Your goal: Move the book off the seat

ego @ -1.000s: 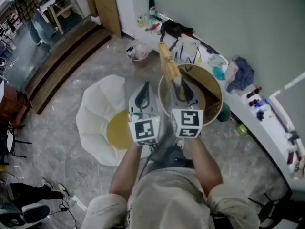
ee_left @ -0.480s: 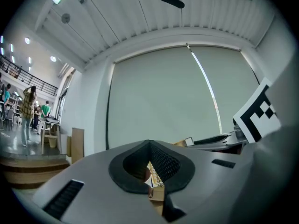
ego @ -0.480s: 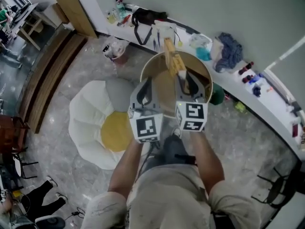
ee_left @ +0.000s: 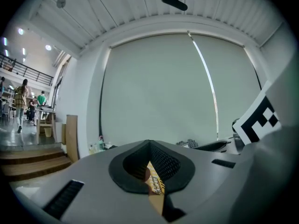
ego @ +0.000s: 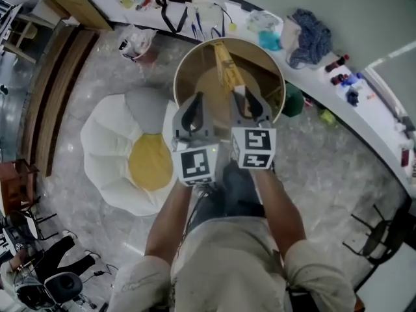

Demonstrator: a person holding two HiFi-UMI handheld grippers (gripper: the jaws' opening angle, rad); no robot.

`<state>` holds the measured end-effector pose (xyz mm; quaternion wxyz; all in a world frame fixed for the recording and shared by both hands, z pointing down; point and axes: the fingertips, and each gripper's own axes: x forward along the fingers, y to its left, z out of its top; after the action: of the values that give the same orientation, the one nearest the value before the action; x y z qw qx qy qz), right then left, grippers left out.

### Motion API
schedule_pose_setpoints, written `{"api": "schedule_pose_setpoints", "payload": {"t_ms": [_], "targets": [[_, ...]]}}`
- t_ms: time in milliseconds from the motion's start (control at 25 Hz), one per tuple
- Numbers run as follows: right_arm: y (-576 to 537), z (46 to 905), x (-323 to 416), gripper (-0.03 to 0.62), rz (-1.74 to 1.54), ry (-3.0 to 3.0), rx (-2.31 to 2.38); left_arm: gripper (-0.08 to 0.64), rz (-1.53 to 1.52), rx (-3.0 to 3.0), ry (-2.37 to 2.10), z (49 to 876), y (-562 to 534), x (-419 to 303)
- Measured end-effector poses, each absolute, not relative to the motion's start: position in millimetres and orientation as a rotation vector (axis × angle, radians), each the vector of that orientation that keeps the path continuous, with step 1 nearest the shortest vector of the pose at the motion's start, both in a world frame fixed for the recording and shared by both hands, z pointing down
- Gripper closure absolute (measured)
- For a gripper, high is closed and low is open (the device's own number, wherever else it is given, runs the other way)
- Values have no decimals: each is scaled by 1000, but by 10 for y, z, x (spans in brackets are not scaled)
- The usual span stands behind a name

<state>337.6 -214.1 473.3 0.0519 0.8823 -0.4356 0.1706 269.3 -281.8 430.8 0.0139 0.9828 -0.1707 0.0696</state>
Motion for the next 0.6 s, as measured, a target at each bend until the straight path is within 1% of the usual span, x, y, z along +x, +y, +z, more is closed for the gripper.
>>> {"api": "schedule_pose_setpoints", "payload": {"t_ms": [320,600], "targets": [[-2008,5553,3716,457,740,-1315,2602,558,349,2997,-536,4951,-2698,3167],[-1989,6238,3849,457,896,-1336,2498,558,465,2947,-558,5546,-2739,3432]]}}
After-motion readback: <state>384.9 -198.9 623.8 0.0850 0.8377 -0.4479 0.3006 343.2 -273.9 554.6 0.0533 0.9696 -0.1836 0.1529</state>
